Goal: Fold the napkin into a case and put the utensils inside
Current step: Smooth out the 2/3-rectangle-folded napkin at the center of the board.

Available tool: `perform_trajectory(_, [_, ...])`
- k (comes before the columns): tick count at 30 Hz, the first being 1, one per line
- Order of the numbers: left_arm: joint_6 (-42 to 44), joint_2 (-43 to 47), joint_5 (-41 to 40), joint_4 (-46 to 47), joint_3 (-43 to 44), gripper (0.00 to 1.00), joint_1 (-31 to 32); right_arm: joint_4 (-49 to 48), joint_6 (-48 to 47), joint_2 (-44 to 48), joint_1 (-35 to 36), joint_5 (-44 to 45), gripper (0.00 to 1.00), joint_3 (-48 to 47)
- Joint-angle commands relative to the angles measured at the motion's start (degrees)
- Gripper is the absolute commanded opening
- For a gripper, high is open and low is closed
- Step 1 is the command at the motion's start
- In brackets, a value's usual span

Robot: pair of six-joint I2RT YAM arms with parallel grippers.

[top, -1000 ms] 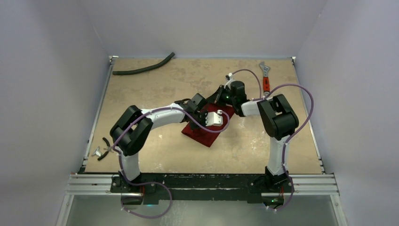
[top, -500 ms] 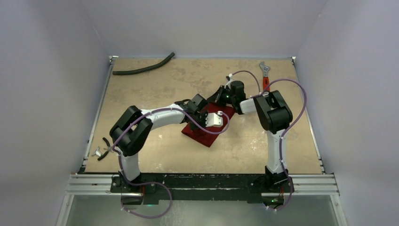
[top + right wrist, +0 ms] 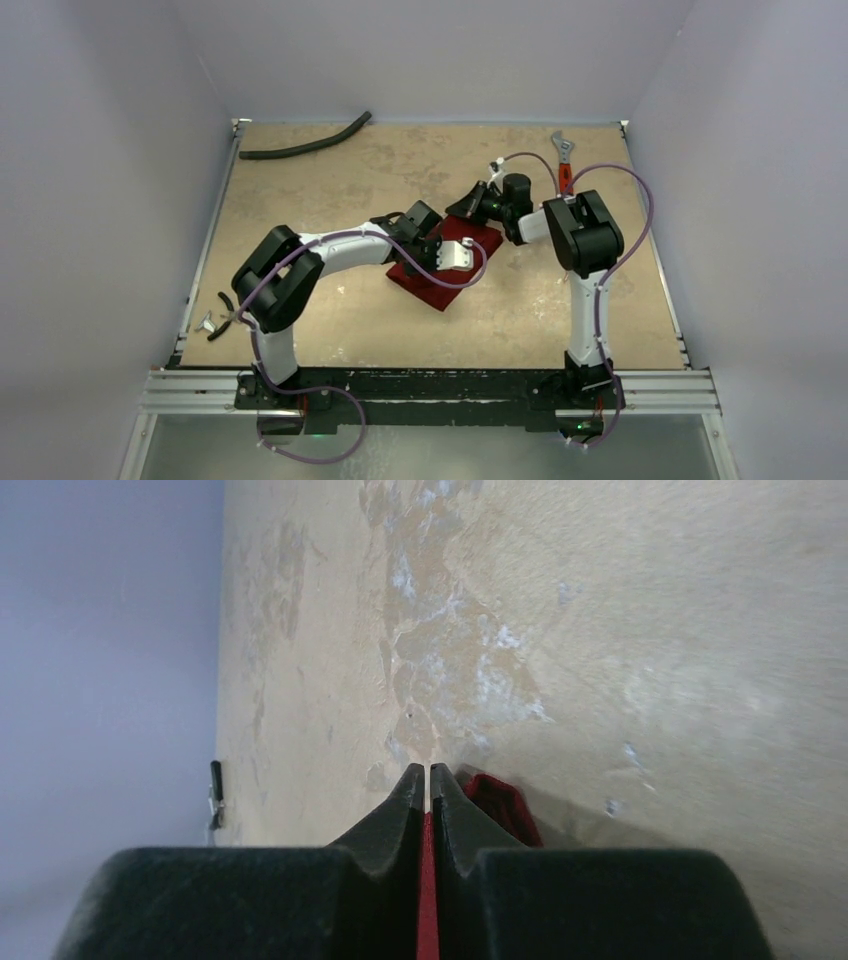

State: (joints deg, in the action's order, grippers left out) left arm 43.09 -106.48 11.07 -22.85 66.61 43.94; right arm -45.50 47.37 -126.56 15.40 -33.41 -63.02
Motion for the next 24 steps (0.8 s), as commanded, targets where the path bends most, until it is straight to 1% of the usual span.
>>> perform_trajectory(1, [2.9, -3.3, -3.5, -3.3, -2.9, 0.08, -0.2, -1.8, -0.7, 2.5, -3.5, -0.6, 0.11, 3.0])
perform_trajectory(4, [4.4, -2.8, -4.8, -3.0, -2.8, 0.07, -0.2, 3.2, -6.5, 9.2, -3.4, 3.1, 0.13, 3.3])
perform_trajectory(8, [6.4, -1.8, -6.9, -2.8, -2.0, 0.07, -0.2, 5.5, -9.7, 17.6, -3.1, 6.2, 0.15, 8.7])
perform_trajectory(9, [6.9, -1.1, -7.5, -2.0, -2.0, 0.09, -0.3, 5.0, -10.0, 19.0, -2.8, 6.4, 0.15, 10.4])
perform_trajectory(11, [7.9, 0.4, -7.9, -1.6, -1.5, 0.18, -0.2, 4.5, -10.4, 20.8, -1.7, 6.6, 0.15, 13.1])
perform_trajectory(13, [7.9, 1.5, -7.3, -2.8, 0.5, 0.22, -0.2, 5.0, -11.0, 21.2, 0.0, 7.1, 0.14, 14.6])
perform_trajectory(14, [7.0, 1.9, -6.6, -4.4, 2.3, 0.25, -0.2, 4.8, -11.0, 20.8, 0.7, 7.4, 0.14, 15.3])
perform_trajectory(17, [1.6, 2.4, -3.0, -10.8, 10.1, 0.39, -0.2, 3.9, -10.4, 18.5, 2.5, 7.8, 0.12, 16.7])
perform_trajectory(18, [-0.8, 3.1, -2.1, -12.1, 12.3, 0.41, -0.3, 3.2, -10.3, 17.8, 3.0, 8.1, 0.11, 17.3])
perform_trajectory(20, [-5.9, 6.0, -0.7, -12.3, 14.0, 0.42, -0.6, 2.0, -9.8, 16.8, 3.6, 8.8, 0.09, 18.7])
perform_trajectory(23, [-11.8, 10.8, 0.7, -11.6, 11.1, 0.42, -2.2, 0.9, -8.7, 16.5, 4.4, 11.4, 0.06, 21.3])
perform_trajectory(24, [-13.9, 11.5, 1.1, -12.4, 9.6, 0.39, -3.1, 0.2, -8.1, 16.9, 4.6, 12.4, 0.05, 22.5])
